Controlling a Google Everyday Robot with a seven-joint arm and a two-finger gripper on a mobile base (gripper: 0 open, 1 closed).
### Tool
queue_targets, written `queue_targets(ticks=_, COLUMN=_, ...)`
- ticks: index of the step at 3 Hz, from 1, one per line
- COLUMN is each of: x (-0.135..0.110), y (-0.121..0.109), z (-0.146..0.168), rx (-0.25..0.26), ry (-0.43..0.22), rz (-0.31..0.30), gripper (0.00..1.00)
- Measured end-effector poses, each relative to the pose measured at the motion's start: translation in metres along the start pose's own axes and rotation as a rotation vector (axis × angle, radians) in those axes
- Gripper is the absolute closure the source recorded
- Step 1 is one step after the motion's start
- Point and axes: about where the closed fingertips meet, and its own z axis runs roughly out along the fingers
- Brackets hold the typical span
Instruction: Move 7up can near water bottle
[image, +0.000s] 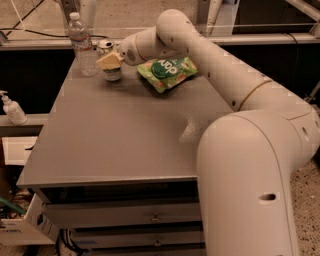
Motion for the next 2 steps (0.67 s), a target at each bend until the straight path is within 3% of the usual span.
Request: queue_targets(ticks=2, x=-0.022, y=0.002, z=0.056, rx=-0.041, ry=-0.023, rz=0.006, gripper=0.99)
